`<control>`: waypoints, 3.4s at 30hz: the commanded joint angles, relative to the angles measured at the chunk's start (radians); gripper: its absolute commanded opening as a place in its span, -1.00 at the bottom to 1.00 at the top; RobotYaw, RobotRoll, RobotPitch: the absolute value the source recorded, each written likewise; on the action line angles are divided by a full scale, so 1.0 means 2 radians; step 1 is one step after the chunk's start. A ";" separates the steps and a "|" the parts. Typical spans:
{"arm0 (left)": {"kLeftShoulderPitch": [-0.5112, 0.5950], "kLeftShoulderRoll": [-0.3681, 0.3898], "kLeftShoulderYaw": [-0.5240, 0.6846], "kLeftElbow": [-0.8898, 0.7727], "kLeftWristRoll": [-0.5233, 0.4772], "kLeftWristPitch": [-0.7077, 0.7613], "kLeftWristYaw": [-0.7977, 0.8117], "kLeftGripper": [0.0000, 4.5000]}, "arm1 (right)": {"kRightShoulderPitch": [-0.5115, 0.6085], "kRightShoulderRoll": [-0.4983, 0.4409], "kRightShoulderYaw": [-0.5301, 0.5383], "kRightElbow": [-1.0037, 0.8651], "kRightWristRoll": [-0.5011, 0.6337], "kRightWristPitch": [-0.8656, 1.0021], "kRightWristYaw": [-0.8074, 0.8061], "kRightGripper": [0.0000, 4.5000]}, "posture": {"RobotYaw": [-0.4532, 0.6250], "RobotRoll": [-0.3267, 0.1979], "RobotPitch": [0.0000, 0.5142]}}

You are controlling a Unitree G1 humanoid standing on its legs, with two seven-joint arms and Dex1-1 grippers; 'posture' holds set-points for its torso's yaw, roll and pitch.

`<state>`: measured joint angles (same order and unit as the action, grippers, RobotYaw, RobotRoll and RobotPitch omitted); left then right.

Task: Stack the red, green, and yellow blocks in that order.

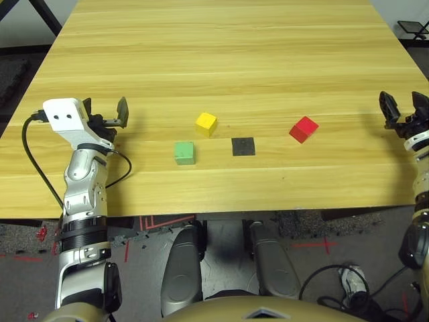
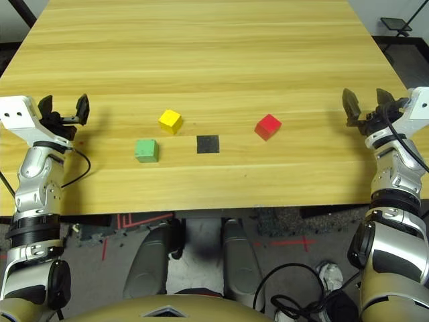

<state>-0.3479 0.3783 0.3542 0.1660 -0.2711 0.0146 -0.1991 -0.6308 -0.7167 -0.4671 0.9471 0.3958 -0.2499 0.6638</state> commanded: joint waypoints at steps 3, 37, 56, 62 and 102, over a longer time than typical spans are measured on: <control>0.014 -0.001 -0.001 0.000 -0.002 -0.003 -0.008 0.98 | 0.002 -0.013 0.005 0.020 -0.017 0.000 -0.008 1.00 | -0.11 0.01 0.11; -0.123 0.292 -0.213 -0.131 -0.109 0.272 -0.561 0.98 | -0.101 -0.083 0.291 -0.281 -0.098 0.324 0.332 1.00 | 0.06 -0.09 -0.13; -0.113 0.297 -0.206 -0.157 -0.111 0.294 -0.555 0.98 | -0.077 -0.059 0.326 -0.341 -0.133 0.436 0.276 1.00 | 0.17 -0.04 0.00; -0.115 0.296 -0.204 -0.159 -0.113 0.299 -0.551 0.99 | -0.064 -0.051 0.334 -0.352 -0.146 0.446 0.251 0.92 | 0.18 -0.02 0.02; -0.170 0.249 -0.226 -0.169 -0.090 0.343 -0.516 1.00 | -0.195 0.088 0.488 -0.334 -0.217 0.367 0.361 -0.08 | 0.40 -0.10 0.00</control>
<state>-0.7015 0.8564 -0.1120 -0.1403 -0.4405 0.6903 -1.2334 -1.0148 -0.5472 0.5036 0.2684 -0.0294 0.4974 1.3843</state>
